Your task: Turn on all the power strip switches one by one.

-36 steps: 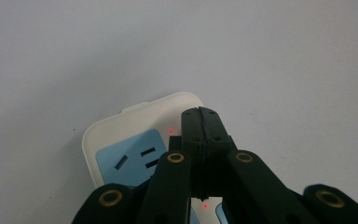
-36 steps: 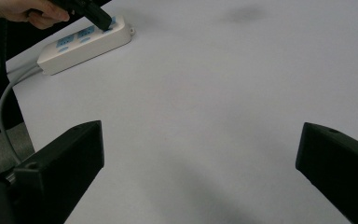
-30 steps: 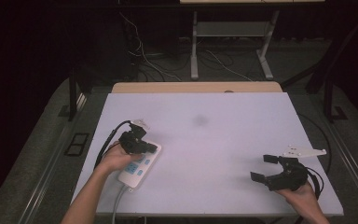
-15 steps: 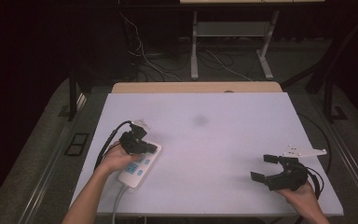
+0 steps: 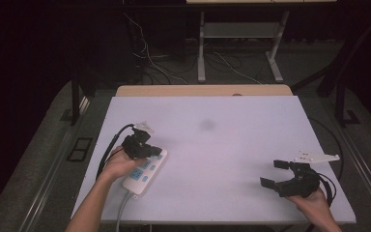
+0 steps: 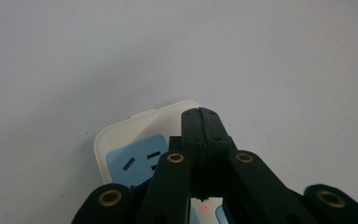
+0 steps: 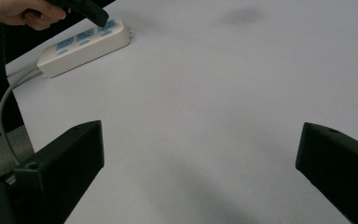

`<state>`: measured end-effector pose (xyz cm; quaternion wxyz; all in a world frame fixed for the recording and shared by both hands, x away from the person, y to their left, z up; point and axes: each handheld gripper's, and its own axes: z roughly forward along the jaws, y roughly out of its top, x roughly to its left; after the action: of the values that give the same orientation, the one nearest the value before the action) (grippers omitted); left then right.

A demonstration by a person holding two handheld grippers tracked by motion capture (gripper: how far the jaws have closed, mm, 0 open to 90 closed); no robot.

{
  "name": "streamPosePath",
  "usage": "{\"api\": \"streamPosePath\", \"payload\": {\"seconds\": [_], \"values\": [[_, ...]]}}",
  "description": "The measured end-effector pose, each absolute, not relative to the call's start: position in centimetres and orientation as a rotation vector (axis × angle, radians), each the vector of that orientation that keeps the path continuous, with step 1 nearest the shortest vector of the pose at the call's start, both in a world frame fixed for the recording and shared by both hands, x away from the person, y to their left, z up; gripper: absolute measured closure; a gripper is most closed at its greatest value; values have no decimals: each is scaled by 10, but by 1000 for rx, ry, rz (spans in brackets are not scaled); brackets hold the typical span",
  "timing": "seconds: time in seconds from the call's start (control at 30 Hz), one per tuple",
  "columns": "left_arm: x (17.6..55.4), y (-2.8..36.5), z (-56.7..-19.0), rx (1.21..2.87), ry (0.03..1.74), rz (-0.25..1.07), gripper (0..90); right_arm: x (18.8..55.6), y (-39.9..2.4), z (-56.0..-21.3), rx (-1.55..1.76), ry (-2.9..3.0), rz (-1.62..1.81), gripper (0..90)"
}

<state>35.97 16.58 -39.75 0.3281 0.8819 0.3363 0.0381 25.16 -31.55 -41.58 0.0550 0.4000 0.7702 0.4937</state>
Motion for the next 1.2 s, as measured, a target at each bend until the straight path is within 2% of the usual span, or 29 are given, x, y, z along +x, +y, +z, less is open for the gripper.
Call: {"api": "streamPosePath", "payload": {"seconds": [0.17, 0.33, 0.53, 0.7, 0.83, 0.9, 1.2], "values": [[355, 174, -389, 2266, 889, 132, 889, 251, -314, -416, 1215, 2343, 1500, 7], [346, 182, -378, 2220, 896, 165, 774, 251, -315, -416, 1216, 2338, 1503, 7], [337, 198, -378, 2127, 951, 154, 504, 250, -314, -416, 1215, 2338, 1507, 7], [325, 209, -379, 2066, 973, 174, 205, 250, -314, -416, 1222, 2337, 1508, 8], [312, 214, -381, 2041, 992, 206, 41, 250, -313, -416, 1219, 2337, 1508, 7], [306, 216, -382, 2009, 1000, 206, 0, 250, -312, -416, 1217, 2340, 1509, 7], [275, 214, -393, 1941, 986, 267, 0, 248, -310, -417, 1219, 2347, 1511, 7]]}}
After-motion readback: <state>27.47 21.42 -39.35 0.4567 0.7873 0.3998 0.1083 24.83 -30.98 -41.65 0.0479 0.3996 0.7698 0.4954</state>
